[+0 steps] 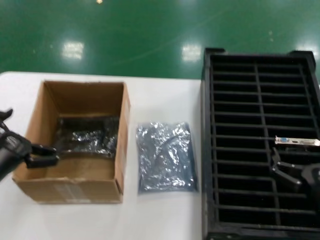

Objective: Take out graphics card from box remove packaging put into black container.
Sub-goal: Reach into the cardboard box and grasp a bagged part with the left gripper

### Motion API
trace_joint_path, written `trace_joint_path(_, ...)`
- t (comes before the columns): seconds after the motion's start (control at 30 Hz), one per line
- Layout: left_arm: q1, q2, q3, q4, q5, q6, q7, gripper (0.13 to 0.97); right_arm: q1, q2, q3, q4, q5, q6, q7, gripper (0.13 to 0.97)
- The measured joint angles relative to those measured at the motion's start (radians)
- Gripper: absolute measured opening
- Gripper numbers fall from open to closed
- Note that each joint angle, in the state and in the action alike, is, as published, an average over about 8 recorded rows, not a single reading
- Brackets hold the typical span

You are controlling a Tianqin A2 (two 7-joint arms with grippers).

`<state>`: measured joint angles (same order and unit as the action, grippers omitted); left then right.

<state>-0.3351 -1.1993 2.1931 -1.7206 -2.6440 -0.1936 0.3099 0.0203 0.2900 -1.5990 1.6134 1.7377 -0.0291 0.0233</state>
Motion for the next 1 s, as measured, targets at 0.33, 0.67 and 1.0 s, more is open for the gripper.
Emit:
trace_joint_path(0.33, -0.481, 0.106, 0.363, 0.473, 0.411, 0.443, -0.297, 0.966, 0.0, 0.0, 0.0, 0.0, 0.0, 0.0, 0.0, 0.966)
trace_joint_path(0.67, -0.771, 0.417, 0.54, 0.939, 0.871, 0.692, -0.507, 0.966, 0.0, 0.0, 0.0, 0.0, 0.0, 0.0, 0.0, 0.966)
trace_joint_path(1.0, -0.898, 0.73, 0.461, 1.39, 1.095, 0.804, -0.384, 0.966, 0.0, 0.0, 0.0, 0.0, 0.0, 0.0, 0.0, 0.966)
